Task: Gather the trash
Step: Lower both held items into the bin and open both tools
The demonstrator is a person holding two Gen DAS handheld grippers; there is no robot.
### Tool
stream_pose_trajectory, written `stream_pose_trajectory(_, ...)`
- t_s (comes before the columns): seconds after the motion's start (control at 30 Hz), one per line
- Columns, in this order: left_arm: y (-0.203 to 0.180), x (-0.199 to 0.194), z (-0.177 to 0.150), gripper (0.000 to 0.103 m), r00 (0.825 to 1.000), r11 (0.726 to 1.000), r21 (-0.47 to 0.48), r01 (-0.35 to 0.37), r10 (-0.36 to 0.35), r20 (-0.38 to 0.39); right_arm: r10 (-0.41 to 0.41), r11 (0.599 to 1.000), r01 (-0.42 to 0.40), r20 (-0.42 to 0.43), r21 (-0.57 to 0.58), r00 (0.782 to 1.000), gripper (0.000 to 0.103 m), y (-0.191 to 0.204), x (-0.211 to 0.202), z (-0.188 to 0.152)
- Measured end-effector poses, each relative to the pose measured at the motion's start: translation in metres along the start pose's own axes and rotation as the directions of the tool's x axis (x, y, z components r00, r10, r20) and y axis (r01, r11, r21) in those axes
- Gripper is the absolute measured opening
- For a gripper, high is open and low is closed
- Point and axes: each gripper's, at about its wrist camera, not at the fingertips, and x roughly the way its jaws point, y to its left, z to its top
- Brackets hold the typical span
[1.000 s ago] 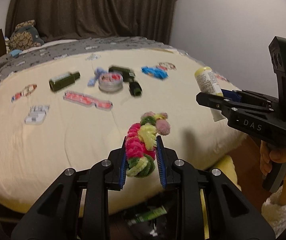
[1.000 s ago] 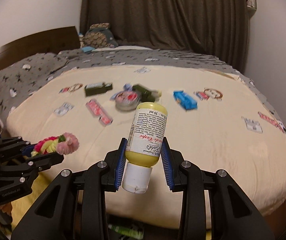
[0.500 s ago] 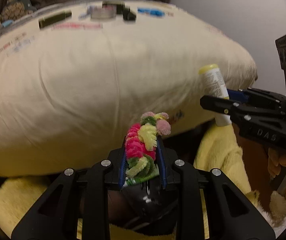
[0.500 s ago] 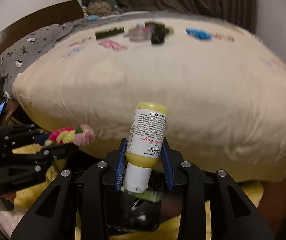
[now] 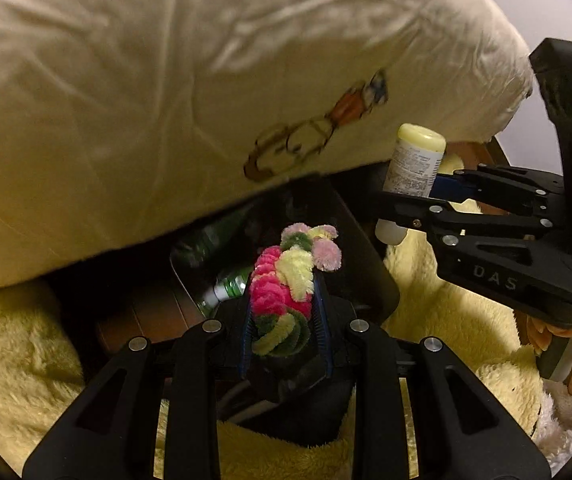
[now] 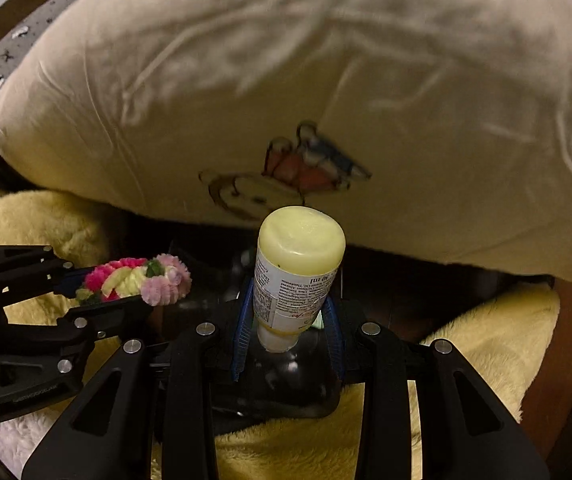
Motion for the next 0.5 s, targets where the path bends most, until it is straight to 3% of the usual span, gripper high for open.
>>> stream_pose_trajectory(0.23, 0.000, 0.010, 0.003, 0.033, 0.999, 1.000, -0.006, -0.016, 0.015, -0.029, -0.005, 1.000, 0.005, -0.014, 0.000, 1.000, 0.035, 0.004, 0.001, -0.003)
stream_pose_trajectory(0.37, 0.001, 0.005, 0.006, 0.047, 0.999, 0.999, -0.008, -0.034, 0.034, -0.020, -0.013, 1.000, 0.013, -0.003, 0.003, 1.000, 0.055, 0.005, 0.001, 0.004)
stream_pose_trajectory(0.5, 0.003, -0.002, 0.009, 0.053, 0.998, 0.998, 0.000, -0.059, 0.059, 0.003, -0.022, 1.000, 0.021, 0.029, 0.023, 0.999, 0.059, -0.002, -0.008, 0.011)
